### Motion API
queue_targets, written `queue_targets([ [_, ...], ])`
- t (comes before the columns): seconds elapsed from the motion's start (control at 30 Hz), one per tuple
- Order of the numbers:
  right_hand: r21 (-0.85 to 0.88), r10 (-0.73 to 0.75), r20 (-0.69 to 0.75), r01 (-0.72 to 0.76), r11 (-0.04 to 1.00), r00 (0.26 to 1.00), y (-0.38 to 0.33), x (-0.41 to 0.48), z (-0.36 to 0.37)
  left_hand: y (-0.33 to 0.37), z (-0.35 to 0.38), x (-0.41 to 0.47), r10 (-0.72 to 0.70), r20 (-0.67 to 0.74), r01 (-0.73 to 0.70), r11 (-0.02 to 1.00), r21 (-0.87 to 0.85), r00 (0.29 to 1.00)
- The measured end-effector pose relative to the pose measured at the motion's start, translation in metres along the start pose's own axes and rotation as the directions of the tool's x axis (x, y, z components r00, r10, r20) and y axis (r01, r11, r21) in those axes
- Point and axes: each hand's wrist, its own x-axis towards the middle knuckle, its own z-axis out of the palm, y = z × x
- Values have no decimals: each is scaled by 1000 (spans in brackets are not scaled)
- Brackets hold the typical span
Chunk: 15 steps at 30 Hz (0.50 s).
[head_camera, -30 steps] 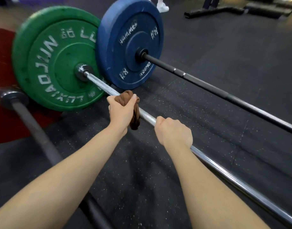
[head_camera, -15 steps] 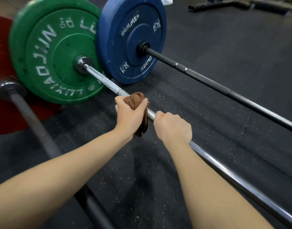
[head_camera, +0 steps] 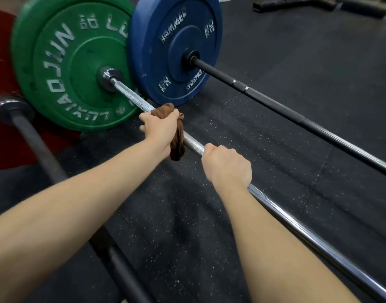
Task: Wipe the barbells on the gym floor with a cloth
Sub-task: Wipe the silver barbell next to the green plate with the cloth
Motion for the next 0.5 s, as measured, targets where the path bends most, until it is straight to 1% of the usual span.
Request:
queue_targets([
  [0.07,6,-4,-10,4,1000,1000,0,0,1,9,-4,11,-18,-25,17,998,-63,1000],
  [0.17,23,11,-22,-10,1000,1000,1,1,2,-6,-5,55,-41,-45,33,985,-167,998],
  [0.2,28,12,-29,-11,1000,1000,1,1,2,-5,-5,56,-44,-57,32,982,-186,997],
  [0.3,39,18,-47,-17,999,999,1,-1,2,18,-6,3,-22,-68,11,987,-158,997],
  [0.43,57,38,-46,-36,998,998,-1,1,3,-3,0,-25,6,4,-6,999,-44,1000],
  [0.5,65,49,-44,-46,997,998,0,1,4,-11,-1,-33,11,41,-10,999,-32,999],
])
